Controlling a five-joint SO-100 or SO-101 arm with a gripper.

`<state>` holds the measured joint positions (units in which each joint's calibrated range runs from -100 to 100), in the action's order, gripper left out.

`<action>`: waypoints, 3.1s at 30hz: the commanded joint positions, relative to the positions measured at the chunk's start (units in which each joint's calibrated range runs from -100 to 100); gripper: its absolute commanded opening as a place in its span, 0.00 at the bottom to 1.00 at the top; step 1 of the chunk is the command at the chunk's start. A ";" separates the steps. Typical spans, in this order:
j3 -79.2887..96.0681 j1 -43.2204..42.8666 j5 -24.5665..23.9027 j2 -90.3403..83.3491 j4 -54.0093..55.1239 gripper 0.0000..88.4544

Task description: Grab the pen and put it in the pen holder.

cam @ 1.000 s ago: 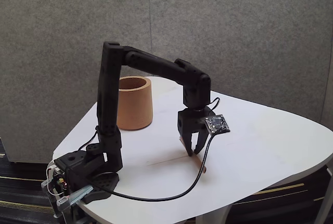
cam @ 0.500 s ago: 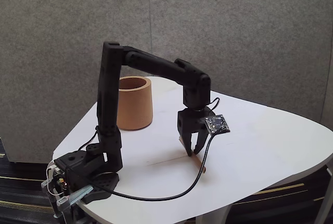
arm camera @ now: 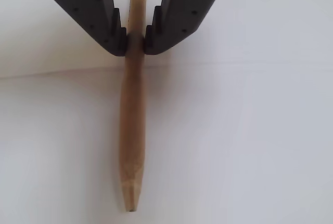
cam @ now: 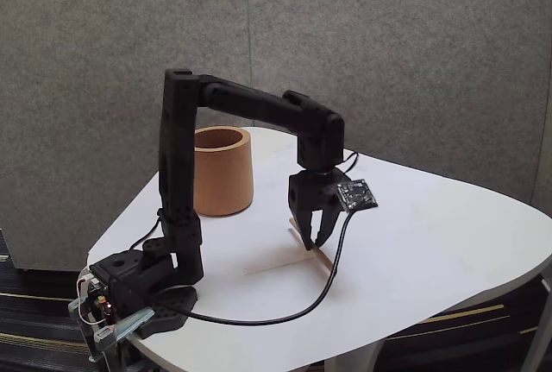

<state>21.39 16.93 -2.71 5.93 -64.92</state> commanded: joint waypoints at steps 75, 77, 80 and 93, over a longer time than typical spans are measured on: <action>35.92 -46.51 52.07 -71.60 38.73 0.01; 39.26 -46.36 52.01 -73.96 40.68 0.01; 43.32 -46.21 52.01 -77.38 43.22 0.01; 59.30 -46.72 51.96 -80.88 58.05 0.01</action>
<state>78.52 -29.71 49.45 -73.84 -10.93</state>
